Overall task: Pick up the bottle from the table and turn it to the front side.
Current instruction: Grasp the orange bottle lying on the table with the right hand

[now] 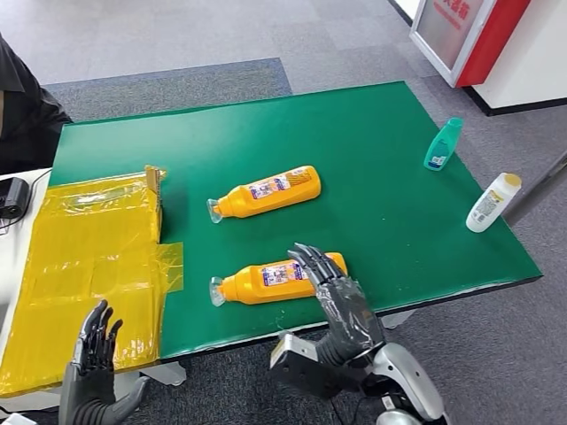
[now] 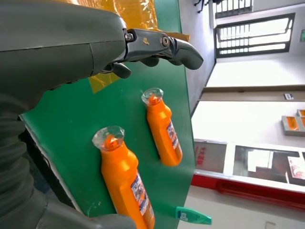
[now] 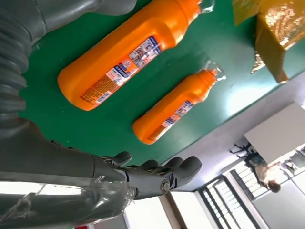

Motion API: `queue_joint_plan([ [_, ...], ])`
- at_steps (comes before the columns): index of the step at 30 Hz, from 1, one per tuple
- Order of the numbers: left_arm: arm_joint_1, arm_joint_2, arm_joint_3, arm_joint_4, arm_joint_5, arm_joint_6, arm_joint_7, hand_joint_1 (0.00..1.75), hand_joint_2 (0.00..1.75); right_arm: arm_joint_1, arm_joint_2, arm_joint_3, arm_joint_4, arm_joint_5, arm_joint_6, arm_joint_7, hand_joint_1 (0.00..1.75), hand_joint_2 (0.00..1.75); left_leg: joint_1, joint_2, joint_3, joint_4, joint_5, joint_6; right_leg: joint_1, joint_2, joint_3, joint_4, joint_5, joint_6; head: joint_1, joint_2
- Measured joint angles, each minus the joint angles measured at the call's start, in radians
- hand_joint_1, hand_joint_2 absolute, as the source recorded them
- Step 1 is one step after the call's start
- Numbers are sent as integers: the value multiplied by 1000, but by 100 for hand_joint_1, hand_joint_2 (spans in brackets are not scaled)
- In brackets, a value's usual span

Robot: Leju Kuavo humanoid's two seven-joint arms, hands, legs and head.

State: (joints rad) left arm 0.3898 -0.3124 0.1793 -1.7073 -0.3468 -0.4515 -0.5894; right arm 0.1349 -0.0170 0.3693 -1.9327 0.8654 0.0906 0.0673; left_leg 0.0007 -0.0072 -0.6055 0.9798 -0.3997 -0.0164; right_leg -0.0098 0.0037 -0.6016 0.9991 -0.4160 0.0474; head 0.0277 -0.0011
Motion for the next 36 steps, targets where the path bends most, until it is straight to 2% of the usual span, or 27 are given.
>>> queue_joint_plan([
  [7, -45, 38, -57, 45, 28, 40, 12, 0, 175, -116, 20, -32, 115, 3, 69, 38, 0, 175, 0, 0, 0, 0, 2, 0, 0, 0, 0, 0, 1, 0, 0, 0],
  [20, -66, 83, -111, 79, 55, 65, 16, 0, 175, -172, 30, -42, 189, 6, 93, 70, 0, 175, 0, 0, -1, 0, 2, 0, 0, 0, -1, 0, 1, -1, 0, 0],
  [26, -96, 126, -170, 116, 90, 92, 38, 0, 175, -256, 29, -48, 317, 9, 120, 101, 0, 175, 0, 0, -1, 0, 4, 0, 0, 0, -1, 0, 4, 0, 0, 0],
  [36, -131, 194, -258, 189, 124, 125, 26, 0, 175, -363, 8, -53, 528, -17, 178, 114, 0, 175, 0, 0, -1, 0, 4, 0, 0, 0, -2, 0, 4, 0, 0, 0],
])
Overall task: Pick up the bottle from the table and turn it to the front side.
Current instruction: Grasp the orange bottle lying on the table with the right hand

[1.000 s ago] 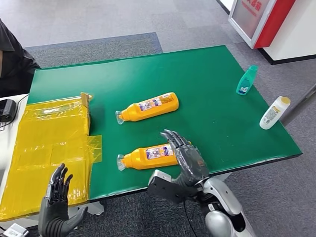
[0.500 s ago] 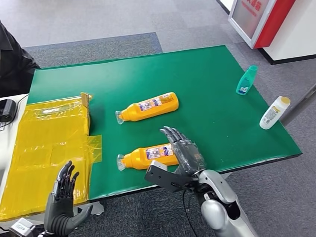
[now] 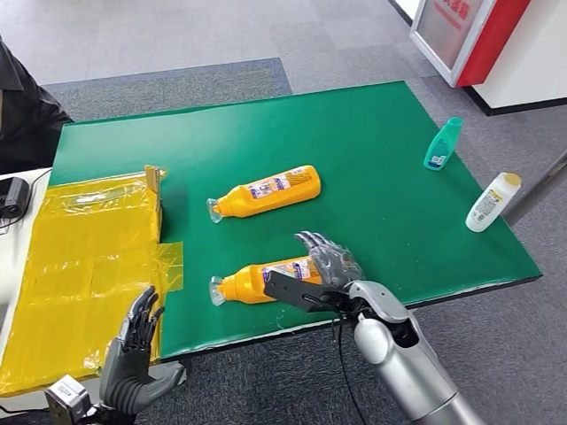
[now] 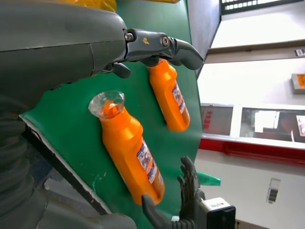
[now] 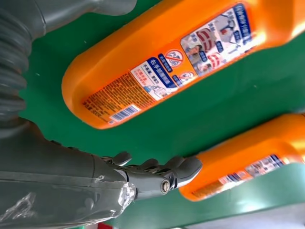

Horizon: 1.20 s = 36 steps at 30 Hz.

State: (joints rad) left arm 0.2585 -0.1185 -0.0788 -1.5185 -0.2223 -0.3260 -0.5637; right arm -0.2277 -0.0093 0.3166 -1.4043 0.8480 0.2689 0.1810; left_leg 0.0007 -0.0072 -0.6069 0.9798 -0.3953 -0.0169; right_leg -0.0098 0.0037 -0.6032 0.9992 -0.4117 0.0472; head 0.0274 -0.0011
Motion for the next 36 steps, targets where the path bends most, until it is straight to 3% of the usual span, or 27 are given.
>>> queue_joint_plan([
  [8, -36, 48, -55, 55, 17, 12, -41, 0, 175, -80, -50, 6, 164, -143, 93, -34, 0, 175, 0, 0, 0, 0, 0, 0, 0, 0, 0, 0, 0, 0, 0, 0],
  [15, -64, 76, -94, 104, 23, 21, -64, 0, 175, -148, -107, 33, 281, -215, 110, -26, 0, 175, 0, 0, -1, 0, 1, 0, 0, 0, -1, 0, 2, 0, 0, 0],
  [33, -73, 89, -123, 132, 25, 37, -58, 0, 175, -206, -142, 109, 348, -183, 92, 15, 0, 175, 0, 0, -1, 0, 1, 0, 0, 0, -1, 0, 2, 0, 0, 0],
  [34, -73, 89, -123, 132, 25, 37, -57, 0, 175, -206, -143, 111, 348, -183, 92, 15, 6, 175, 0, 0, -1, 0, 1, 0, 0, 0, -1, 0, 2, 0, 0, 0],
  [36, -73, 89, -123, 132, 25, 37, -57, 0, 175, -206, -145, 114, 348, -182, 92, 15, 75, 175, 0, 0, -1, 0, 1, 0, 0, 0, -1, 0, 2, 0, 0, 0],
])
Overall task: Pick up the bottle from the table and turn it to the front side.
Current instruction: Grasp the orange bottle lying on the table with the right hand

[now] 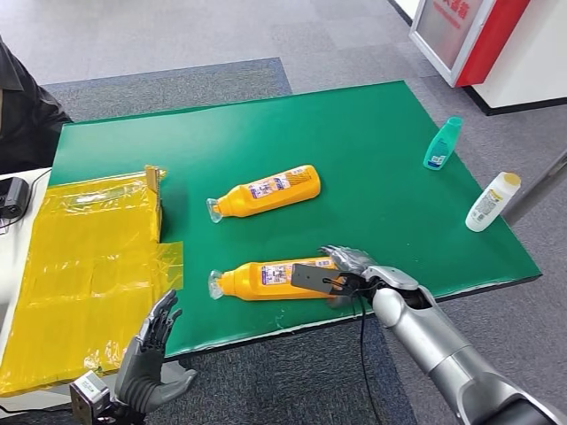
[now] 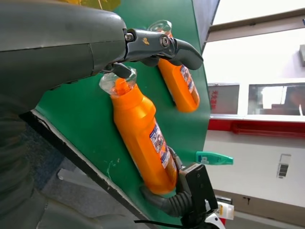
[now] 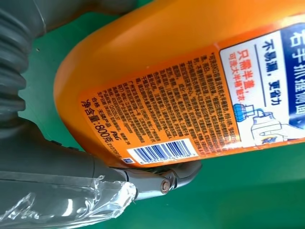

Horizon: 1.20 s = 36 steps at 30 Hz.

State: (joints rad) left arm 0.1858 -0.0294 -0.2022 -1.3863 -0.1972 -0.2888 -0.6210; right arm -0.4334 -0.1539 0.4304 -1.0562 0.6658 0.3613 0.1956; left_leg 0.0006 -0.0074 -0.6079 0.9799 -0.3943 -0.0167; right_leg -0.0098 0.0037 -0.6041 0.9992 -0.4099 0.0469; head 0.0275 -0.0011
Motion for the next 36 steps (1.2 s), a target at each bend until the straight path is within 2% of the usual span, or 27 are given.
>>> queue_joint_plan([
  [2, 0, 0, 0, 0, 0, 0, 0, 0, 175, 0, -1, 3, 0, 3, 0, 0, 154, 175, 0, 0, 0, 0, 0, 0, 0, 0, 0, 0, 0, 0, 0, 0],
  [4, 0, 0, 0, 0, 0, 0, 0, 0, 175, 0, -3, 5, 0, 11, -2, -2, 172, 175, 0, 0, 0, 0, 0, 0, 0, 0, 0, 0, 0, 0, 0, 0],
  [12, 0, 0, 0, 0, 0, 4, 8, 0, 175, 6, -8, 11, -15, 36, -17, -15, 175, 175, 0, 0, 0, 0, 0, 0, 0, 0, 0, 0, 0, 0, 0, 0],
  [23, 6, -5, 8, 0, -2, 5, 9, 0, 175, 73, -9, 1, -128, 21, -60, -27, 175, 175, 0, 0, 0, 0, 0, 0, 0, 0, 0, 0, 0, 0, 0, 0],
  [30, 50, -22, 54, -22, 50, -66, 9, 0, 175, 245, 41, -71, -377, 5, -187, -74, 175, 175, 0, 0, -1, 0, -1, 0, 0, 0, -1, 0, -2, 0, 0, 0],
  [36, 85, -37, 92, -48, 57, -106, -3, 0, 175, 385, 98, -121, -568, 4, -235, -116, 175, 175, 0, 0, -1, 0, -2, -1, 1, 0, -1, 0, -4, 0, 0, 0],
])
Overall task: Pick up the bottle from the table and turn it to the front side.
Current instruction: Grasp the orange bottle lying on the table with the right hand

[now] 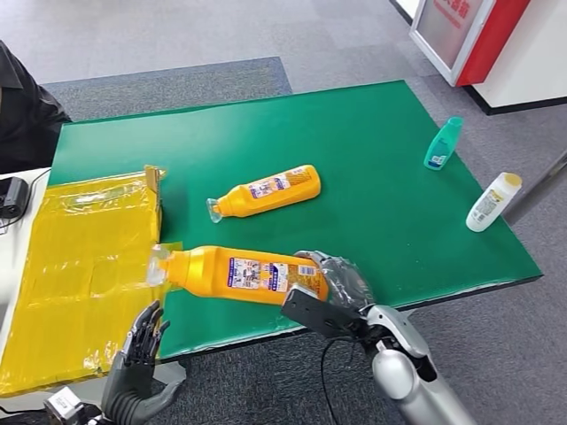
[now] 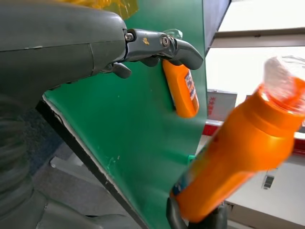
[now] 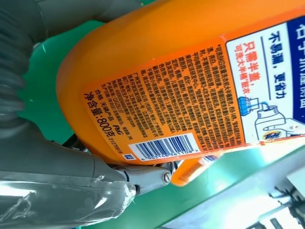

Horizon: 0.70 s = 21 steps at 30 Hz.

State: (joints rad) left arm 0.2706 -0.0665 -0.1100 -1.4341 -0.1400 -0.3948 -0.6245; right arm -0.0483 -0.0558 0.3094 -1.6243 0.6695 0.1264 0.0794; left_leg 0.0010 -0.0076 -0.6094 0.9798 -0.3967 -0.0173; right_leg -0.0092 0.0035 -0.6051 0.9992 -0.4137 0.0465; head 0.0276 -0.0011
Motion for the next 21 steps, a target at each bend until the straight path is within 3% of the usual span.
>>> queue_joint_plan([
  [5, 16, -15, 22, -15, 16, -40, -1, 0, 175, 73, 49, -32, -84, -39, -14, -61, 175, 175, 0, 0, 0, 0, 0, 0, 0, 0, 0, 0, 0, 0, 0, 0],
  [9, 34, -35, 44, -33, 85, -123, 31, 0, 175, 150, 82, -25, -107, -67, -41, -142, 175, 175, 0, 0, 0, 0, 0, 0, 0, 0, 0, 0, 0, 0, 0, 0],
  [13, 40, -47, 50, -58, 142, -181, 70, 0, 175, 193, 87, 27, -89, -81, -89, -187, 175, 175, 0, 0, 0, 0, 0, 0, 0, 0, 0, 0, 0, 0, 0, 0],
  [21, 31, -48, 16, -109, 155, -191, 80, 0, 175, 204, 87, 118, -16, -169, -95, -206, 175, 175, 0, 0, 0, 0, 0, 0, 0, 0, 0, 0, 0, 0, 0, 0],
])
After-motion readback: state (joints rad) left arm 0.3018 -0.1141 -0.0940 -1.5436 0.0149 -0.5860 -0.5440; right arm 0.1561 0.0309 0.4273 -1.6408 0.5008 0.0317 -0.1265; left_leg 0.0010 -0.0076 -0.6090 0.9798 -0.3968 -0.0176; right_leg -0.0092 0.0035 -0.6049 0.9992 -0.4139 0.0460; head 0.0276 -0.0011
